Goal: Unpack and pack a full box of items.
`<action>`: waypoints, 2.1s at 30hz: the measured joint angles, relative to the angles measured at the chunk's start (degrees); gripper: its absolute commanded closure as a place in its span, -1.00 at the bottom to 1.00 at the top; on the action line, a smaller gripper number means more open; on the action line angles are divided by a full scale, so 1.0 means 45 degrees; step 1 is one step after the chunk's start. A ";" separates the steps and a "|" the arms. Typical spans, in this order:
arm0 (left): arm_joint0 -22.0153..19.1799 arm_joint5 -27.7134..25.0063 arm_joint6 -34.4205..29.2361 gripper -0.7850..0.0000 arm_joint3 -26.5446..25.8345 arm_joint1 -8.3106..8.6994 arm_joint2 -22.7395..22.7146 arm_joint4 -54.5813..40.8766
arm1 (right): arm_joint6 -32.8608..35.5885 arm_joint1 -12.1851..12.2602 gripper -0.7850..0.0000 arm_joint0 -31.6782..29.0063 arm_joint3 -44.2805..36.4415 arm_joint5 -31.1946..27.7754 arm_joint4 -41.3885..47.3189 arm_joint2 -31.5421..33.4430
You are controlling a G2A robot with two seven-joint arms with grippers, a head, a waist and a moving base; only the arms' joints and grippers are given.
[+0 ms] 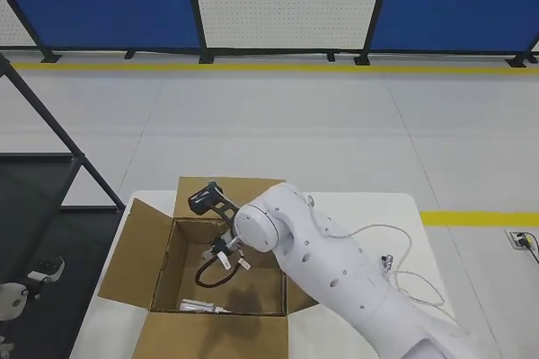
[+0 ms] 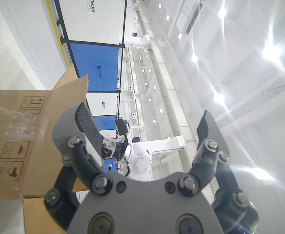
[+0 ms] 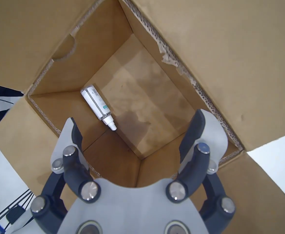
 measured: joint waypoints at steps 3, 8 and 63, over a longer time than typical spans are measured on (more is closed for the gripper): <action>-0.0016 0.0001 0.0172 -1.00 -0.0035 0.0005 0.0037 0.0029 | 0.0371 -0.0373 -1.00 0.0490 0.1289 -0.0299 0.0531 -0.0397; -0.0291 0.0317 0.0187 -1.00 0.0130 0.0131 0.0049 0.0424 | 0.0632 -0.1110 -1.00 0.1084 0.3280 -0.0911 0.1530 -0.1013; 0.1147 -0.2922 -0.2250 -1.00 -0.0697 0.1101 0.1923 0.8348 | -0.1000 -0.3420 -1.00 0.0137 0.7966 -0.3714 0.1509 -0.2341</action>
